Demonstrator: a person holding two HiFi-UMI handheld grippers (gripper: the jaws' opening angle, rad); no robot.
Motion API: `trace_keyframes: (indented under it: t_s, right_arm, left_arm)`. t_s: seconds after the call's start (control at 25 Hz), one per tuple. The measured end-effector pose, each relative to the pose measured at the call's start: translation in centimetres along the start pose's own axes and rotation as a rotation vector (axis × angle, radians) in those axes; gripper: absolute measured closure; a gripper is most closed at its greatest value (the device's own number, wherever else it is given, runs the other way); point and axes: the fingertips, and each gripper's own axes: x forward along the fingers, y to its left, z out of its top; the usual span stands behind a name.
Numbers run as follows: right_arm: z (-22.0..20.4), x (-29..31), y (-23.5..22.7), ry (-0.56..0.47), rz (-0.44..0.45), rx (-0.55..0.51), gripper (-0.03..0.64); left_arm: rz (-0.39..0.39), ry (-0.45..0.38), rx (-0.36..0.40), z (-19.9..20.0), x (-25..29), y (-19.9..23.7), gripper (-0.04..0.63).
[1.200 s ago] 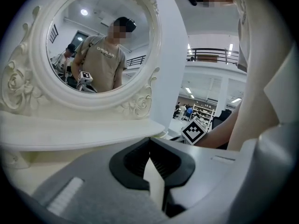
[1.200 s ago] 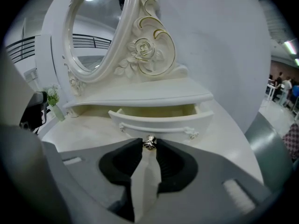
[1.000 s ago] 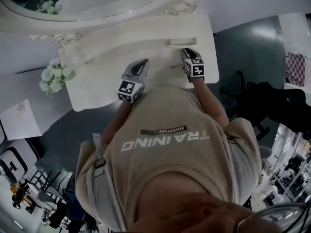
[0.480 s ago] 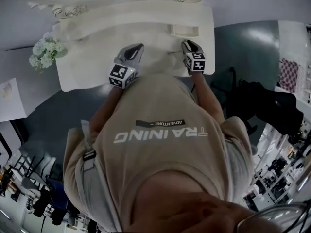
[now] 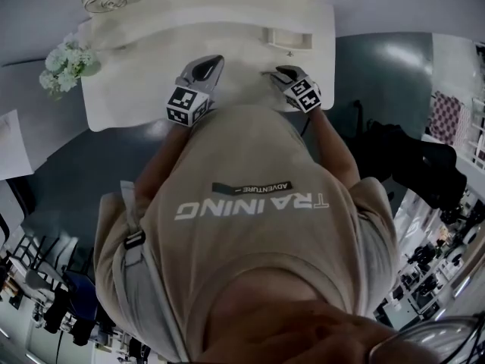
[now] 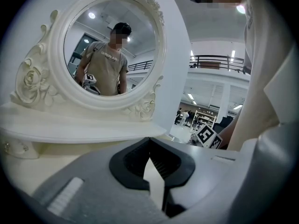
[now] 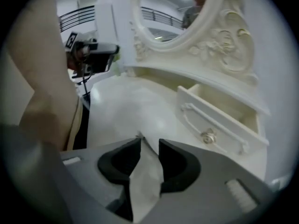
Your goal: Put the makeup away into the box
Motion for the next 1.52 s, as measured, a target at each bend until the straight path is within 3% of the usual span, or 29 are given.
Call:
trace_keyframes:
  t_s: [0.12, 0.24, 0.36, 0.64, 0.92, 1.2, 1.52]
  right_arm:
    - [0.3, 1.3, 1.4, 0.096, 0.044, -0.229, 0.492]
    - [0.6, 2.2, 2.0, 0.135, 0.088, -0.308, 0.508]
    - [0.5, 2.2, 2.4, 0.141, 0.113, -0.320, 0.583]
    - [0.4, 0.2, 0.8, 0.087, 0.072, -0.238, 0.585]
    - [3.0, -5.2, -1.1, -0.021, 0.012, -0.191, 0.586]
    - [5.4, -8.6, -4.1, -0.074, -0.047, -0.216, 0.585]
    - [7.8, -9.1, -7.4, -0.045, -0.046, -0.329, 0.585]
  left_arm:
    - [0.017, -0.011, -0.002, 0.1, -0.4, 0.3, 0.589]
    - [0.046, -0.013, -0.014, 0.0, -0.9, 0.9, 0.588]
    - [0.072, -0.019, -0.032, 0.1, -1.6, 1.1, 0.588]
    - [0.076, -0.033, -0.035, 0.7, -1.0, 1.3, 0.589]
    - [0.044, -0.023, -0.006, 2.1, 1.2, 0.5, 0.589]
    - [0.008, -0.005, 0.064, 4.0, 2.6, -0.3, 0.589]
    - [-0.023, -0.018, 0.117, 5.4, 2.9, -2.4, 0.589]
